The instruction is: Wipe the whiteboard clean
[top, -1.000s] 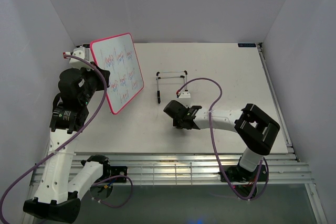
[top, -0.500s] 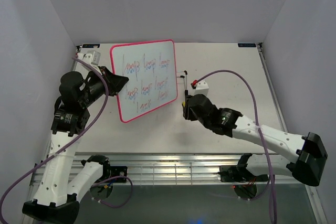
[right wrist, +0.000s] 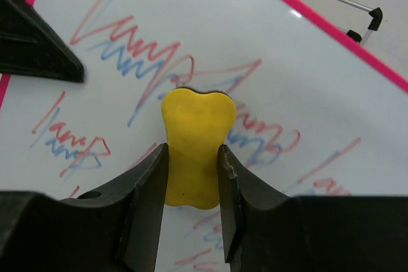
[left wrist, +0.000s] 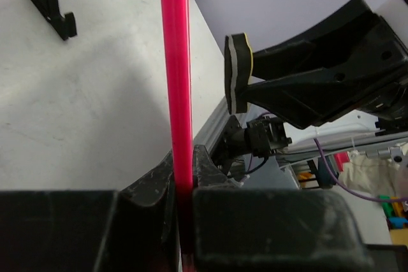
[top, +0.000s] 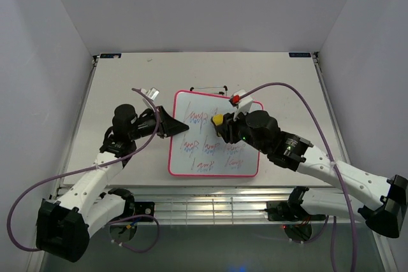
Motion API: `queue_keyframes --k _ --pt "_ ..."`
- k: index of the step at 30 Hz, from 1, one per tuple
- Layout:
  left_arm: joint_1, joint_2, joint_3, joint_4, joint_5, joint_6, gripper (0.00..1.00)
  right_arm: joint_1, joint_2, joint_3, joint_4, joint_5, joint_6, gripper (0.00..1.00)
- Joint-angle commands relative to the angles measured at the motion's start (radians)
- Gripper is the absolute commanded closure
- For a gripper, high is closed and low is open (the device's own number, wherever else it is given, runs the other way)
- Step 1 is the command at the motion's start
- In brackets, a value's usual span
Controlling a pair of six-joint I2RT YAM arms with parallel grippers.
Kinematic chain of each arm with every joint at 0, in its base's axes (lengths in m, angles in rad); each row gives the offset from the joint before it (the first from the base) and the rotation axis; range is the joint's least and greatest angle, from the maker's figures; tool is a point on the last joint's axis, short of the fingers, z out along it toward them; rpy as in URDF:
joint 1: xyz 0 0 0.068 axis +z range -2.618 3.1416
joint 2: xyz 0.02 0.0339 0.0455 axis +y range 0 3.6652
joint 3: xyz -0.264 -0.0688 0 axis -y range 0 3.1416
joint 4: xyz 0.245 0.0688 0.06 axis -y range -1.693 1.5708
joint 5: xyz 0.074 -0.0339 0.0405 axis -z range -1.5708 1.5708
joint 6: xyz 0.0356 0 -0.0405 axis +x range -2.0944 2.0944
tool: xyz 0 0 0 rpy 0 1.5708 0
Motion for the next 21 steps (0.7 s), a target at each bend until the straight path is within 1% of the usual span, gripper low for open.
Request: queue_keyframes --k 1,7,9,15,21 --pt "-0.047 -0.016 -0.005 0.259 0.013 -0.081 1.0 0.0 0.044 0.011 0.099 -0.064 -0.076 0.85" --pt "-0.098 0.069 -0.039 0.273 -0.016 -0.061 1.0 0.0 0.161 0.023 0.154 -0.114 -0.102 0.87" --pt "-0.11 0.078 -0.048 0.273 -0.031 -0.051 1.0 0.0 0.172 0.022 0.203 -0.133 -0.12 0.86" --pt "-0.124 0.095 -0.057 0.282 -0.042 -0.047 1.0 0.002 0.239 0.059 0.256 -0.167 -0.171 0.85" --pt "-0.127 0.109 -0.071 0.285 -0.057 -0.054 1.0 0.002 0.36 0.127 0.29 -0.18 -0.188 0.85"
